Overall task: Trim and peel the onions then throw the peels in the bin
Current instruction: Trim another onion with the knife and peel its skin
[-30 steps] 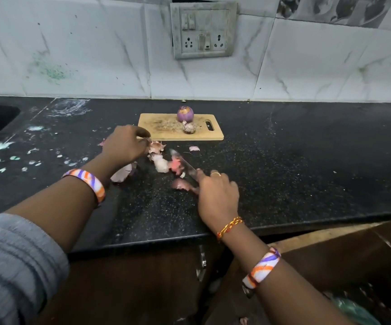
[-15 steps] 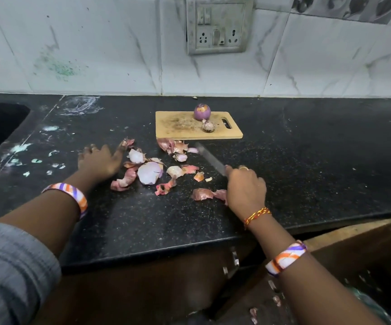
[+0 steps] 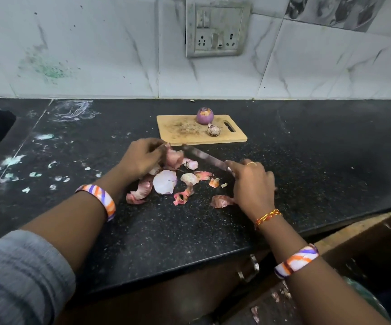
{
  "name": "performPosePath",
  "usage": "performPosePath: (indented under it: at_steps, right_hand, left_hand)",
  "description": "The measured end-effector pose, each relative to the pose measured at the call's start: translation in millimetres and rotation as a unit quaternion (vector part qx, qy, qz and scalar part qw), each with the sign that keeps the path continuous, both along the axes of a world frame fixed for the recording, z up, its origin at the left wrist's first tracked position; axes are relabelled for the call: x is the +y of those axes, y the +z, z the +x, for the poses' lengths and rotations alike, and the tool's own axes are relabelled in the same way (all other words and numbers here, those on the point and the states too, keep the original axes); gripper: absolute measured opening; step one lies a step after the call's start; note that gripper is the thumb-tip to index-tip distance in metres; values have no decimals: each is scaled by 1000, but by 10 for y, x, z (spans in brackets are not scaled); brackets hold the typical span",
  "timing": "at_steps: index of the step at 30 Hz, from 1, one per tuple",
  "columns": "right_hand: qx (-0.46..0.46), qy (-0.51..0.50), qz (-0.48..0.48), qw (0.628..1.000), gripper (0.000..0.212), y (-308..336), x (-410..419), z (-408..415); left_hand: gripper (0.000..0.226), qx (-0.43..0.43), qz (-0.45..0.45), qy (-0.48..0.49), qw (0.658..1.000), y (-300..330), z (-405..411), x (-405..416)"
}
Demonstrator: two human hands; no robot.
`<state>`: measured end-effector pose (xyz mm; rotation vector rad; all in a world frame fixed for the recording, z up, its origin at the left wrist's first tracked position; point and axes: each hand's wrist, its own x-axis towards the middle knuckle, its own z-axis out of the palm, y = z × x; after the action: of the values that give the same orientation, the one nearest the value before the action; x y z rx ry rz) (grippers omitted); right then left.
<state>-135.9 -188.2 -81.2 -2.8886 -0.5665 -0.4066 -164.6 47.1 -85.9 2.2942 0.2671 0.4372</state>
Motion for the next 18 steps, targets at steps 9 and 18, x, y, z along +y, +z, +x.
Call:
performPosePath:
  at_steps: [9, 18]
  right_hand:
    - [-23, -78, 172, 982, 30, 296, -163, 506]
    - [54, -76, 158, 983, 27, 210, 277, 1663]
  left_hand:
    - [34, -35, -121, -19, 992, 289, 447, 24]
    - [29, 75, -42, -68, 994, 449, 1231, 38]
